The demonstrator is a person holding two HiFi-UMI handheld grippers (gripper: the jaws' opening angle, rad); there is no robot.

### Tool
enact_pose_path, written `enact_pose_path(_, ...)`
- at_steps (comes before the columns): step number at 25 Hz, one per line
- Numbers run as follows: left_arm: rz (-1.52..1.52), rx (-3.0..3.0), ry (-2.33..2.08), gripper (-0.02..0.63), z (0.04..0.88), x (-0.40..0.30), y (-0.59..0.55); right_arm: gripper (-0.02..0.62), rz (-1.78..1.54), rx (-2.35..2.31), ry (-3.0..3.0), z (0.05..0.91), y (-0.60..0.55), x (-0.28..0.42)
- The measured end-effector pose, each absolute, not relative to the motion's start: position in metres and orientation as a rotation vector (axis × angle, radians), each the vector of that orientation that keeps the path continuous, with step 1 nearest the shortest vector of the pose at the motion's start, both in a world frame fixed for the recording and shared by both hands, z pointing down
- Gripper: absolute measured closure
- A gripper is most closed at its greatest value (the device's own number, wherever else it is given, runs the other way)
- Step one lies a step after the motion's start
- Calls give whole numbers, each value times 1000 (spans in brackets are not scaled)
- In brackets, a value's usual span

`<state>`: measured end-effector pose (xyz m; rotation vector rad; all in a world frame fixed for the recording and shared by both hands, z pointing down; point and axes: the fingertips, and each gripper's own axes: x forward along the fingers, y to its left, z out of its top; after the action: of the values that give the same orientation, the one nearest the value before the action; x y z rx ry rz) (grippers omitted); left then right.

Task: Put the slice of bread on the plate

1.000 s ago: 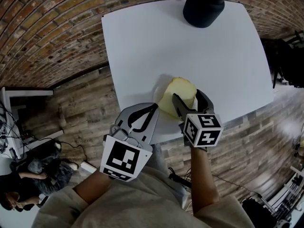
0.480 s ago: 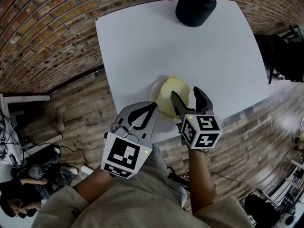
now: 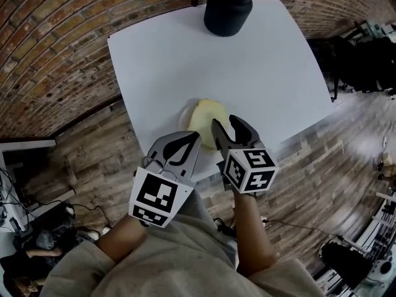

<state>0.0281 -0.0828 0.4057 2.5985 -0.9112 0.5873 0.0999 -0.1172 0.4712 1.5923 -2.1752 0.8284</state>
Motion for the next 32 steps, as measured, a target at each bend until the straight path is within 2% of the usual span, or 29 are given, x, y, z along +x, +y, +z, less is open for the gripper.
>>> enact_pose_path(3,586,2599,-900,597,406,29,-81,497,832,1601,-2180,465,-111,96)
enact_pose_path(8,567,2610,-903,597,399,27,-78,582,786,1608,-2190,449,-96,94)
enact_pose_path(20,471,2675,-925,597,352,21,-71,588,528,1680,-2271,365,-67,82)
enact_pose_path(32,342,2843,-887,597,272,20,-29,588,225,1860,-2339,257,-10,65)
